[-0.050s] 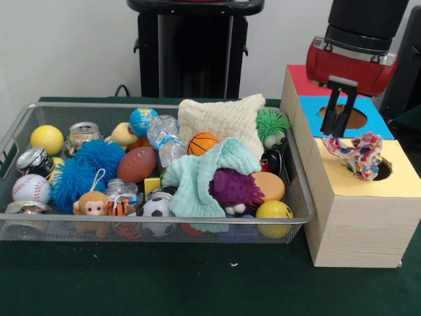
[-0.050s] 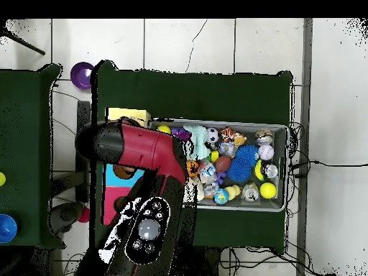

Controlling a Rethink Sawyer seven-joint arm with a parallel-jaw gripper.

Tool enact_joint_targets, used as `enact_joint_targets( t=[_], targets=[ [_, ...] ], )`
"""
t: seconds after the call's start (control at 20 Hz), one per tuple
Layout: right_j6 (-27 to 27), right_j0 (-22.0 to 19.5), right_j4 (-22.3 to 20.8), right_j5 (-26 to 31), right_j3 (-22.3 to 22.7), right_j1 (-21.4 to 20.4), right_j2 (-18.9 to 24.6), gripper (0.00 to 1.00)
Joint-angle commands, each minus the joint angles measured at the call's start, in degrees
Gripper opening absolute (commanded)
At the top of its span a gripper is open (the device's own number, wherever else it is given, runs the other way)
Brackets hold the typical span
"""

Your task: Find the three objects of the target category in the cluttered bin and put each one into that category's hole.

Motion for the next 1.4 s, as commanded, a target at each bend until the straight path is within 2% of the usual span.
enact_joint_targets(
  t=[0.05, 0.75, 1.4],
  targets=[
    [9.0, -1.6, -0.1, -3.7, 7.5, 1.1, 6.2, 0.00],
    [9.5, -4.8, 4.4, -2.1, 11.6, -1.1, 11.2, 0.00],
    [9.2, -5.4, 3.4, 0.5, 10.3, -1.4, 12.0, 0.00]
  ],
)
